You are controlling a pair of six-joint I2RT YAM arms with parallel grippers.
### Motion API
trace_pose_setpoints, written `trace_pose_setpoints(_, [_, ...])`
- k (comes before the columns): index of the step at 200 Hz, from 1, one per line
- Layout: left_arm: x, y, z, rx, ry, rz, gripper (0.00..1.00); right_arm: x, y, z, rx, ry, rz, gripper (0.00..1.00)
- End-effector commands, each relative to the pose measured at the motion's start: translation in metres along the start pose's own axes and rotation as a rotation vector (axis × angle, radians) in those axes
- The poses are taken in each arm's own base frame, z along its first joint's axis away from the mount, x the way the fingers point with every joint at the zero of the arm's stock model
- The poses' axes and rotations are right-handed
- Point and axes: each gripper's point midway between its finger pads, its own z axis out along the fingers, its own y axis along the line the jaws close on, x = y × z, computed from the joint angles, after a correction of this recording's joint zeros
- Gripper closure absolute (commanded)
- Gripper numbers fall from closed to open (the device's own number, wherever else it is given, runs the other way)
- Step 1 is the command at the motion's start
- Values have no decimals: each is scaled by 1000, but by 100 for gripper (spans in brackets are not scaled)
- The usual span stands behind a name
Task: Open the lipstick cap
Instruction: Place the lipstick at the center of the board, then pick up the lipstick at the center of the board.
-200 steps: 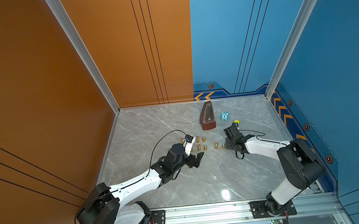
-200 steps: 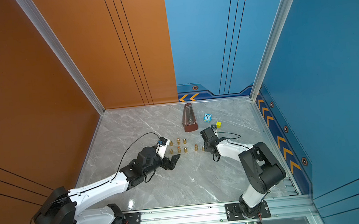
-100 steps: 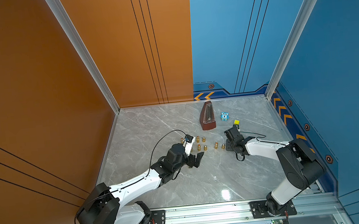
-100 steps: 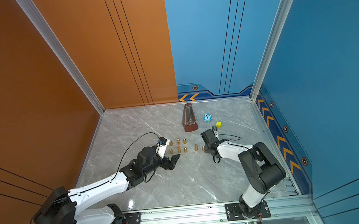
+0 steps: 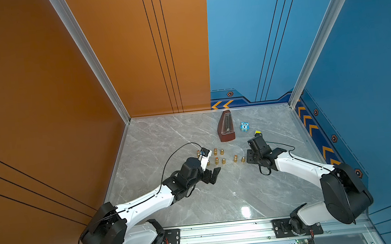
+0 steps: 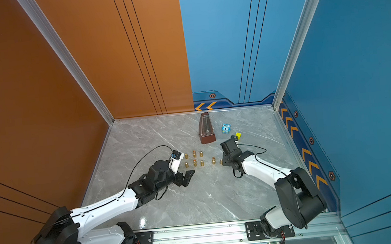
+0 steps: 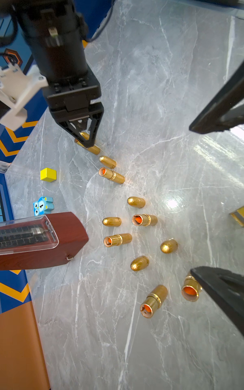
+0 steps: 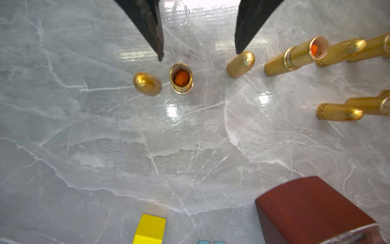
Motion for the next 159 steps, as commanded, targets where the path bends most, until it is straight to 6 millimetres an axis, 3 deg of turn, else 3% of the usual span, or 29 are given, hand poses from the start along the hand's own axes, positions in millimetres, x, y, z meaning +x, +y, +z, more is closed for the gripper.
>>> trace_pose_setpoints(1, [10, 9, -12, -48, 52, -9, 1, 12, 10, -29, -49, 84, -13, 40])
trace_pose_setpoints(32, [17, 19, -25, -114, 103, -9, 1, 24, 45, -59, -158, 159, -56, 35])
trace_pose_setpoints(79, [25, 29, -42, -159, 107, -33, 1, 54, 125, -83, -322, 281, -175, 30])
trace_pose_setpoints(109, [26, 36, -53, -190, 92, -45, 1, 66, 165, -91, -381, 344, -206, 28])
trace_pose_setpoints(116, [34, 41, -56, -210, 122, -43, 1, 68, 173, -92, -384, 346, -220, 28])
trace_pose_setpoints(159, [45, 60, -73, -293, 113, -94, 1, 82, 207, -86, -355, 383, -235, 28])
